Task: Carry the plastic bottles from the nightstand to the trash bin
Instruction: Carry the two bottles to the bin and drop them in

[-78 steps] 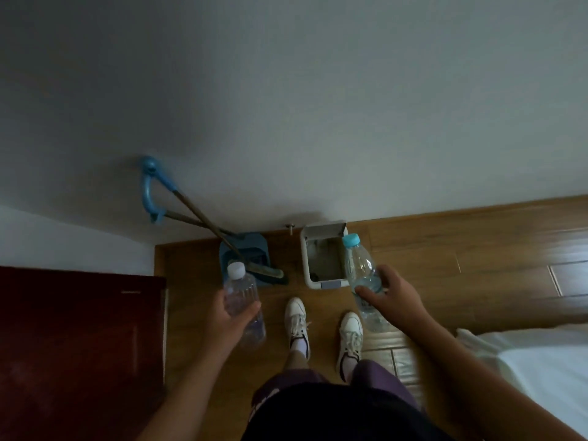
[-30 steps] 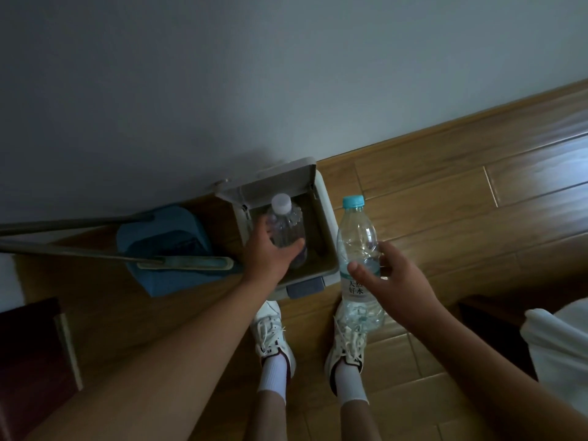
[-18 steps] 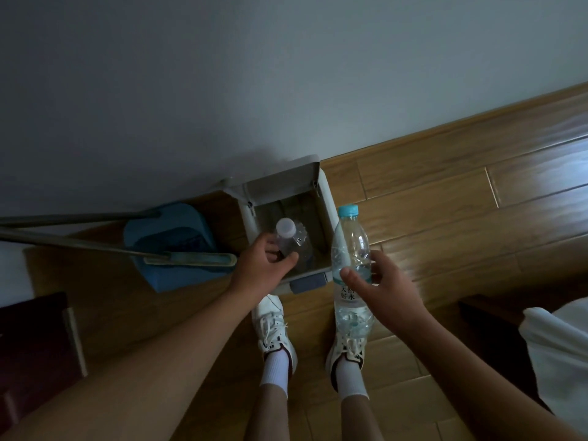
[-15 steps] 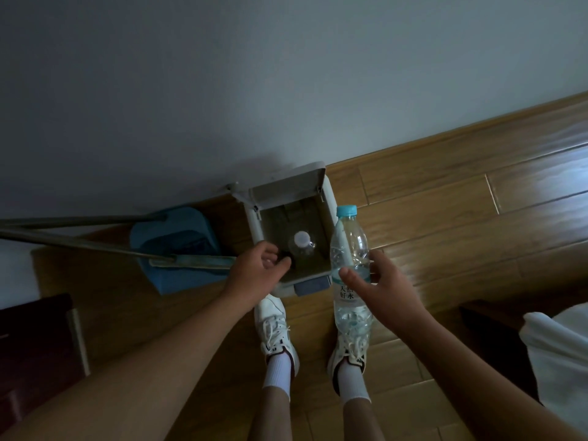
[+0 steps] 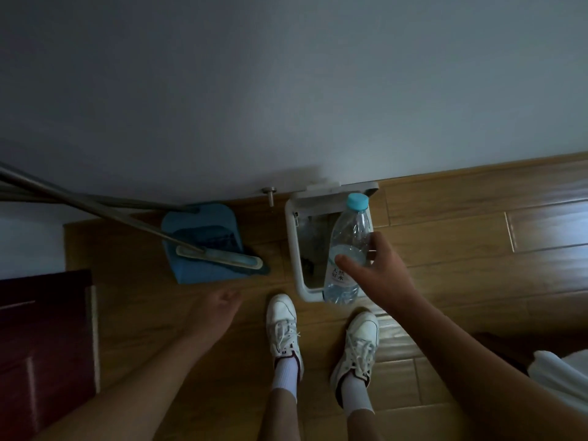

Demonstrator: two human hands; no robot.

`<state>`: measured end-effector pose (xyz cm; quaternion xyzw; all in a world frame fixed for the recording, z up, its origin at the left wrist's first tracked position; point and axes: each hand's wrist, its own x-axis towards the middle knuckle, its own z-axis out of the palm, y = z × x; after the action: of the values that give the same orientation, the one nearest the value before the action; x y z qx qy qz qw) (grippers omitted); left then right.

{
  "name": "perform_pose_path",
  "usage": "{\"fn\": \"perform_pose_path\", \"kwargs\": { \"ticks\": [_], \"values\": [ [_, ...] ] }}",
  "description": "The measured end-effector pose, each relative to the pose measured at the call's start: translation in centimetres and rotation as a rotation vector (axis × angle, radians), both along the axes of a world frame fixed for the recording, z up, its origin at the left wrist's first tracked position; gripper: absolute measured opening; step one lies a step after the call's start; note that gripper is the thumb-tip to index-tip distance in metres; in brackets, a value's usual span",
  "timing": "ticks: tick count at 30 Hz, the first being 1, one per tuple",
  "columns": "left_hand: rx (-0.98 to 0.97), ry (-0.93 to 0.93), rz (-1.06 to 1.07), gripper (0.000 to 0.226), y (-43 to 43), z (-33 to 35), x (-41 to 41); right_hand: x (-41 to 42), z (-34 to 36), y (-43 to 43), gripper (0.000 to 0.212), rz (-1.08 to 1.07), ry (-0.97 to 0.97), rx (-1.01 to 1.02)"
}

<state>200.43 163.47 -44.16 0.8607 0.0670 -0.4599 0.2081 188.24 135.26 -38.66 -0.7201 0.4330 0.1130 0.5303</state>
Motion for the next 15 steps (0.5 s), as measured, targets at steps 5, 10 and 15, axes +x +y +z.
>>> {"fn": "perform_pose_path", "kwargs": {
  "ticks": [5, 10, 15],
  "values": [
    [0.021, -0.006, -0.038, 0.032, 1.4, -1.0, 0.4, 1.1, -0.9, -0.3, 0.055, -0.010, -0.006, -0.012],
    [-0.028, -0.015, -0.030, 0.031, 0.6, -2.1, 0.5, 2.0, -2.4, -0.1, 0.061, -0.018, -0.032, 0.000],
    [-0.071, 0.011, -0.056, 0.037, -0.7, -3.1, 0.5, 2.5, -5.7, 0.9, 0.059, 0.122, 0.116, -0.058]
  ]
}}
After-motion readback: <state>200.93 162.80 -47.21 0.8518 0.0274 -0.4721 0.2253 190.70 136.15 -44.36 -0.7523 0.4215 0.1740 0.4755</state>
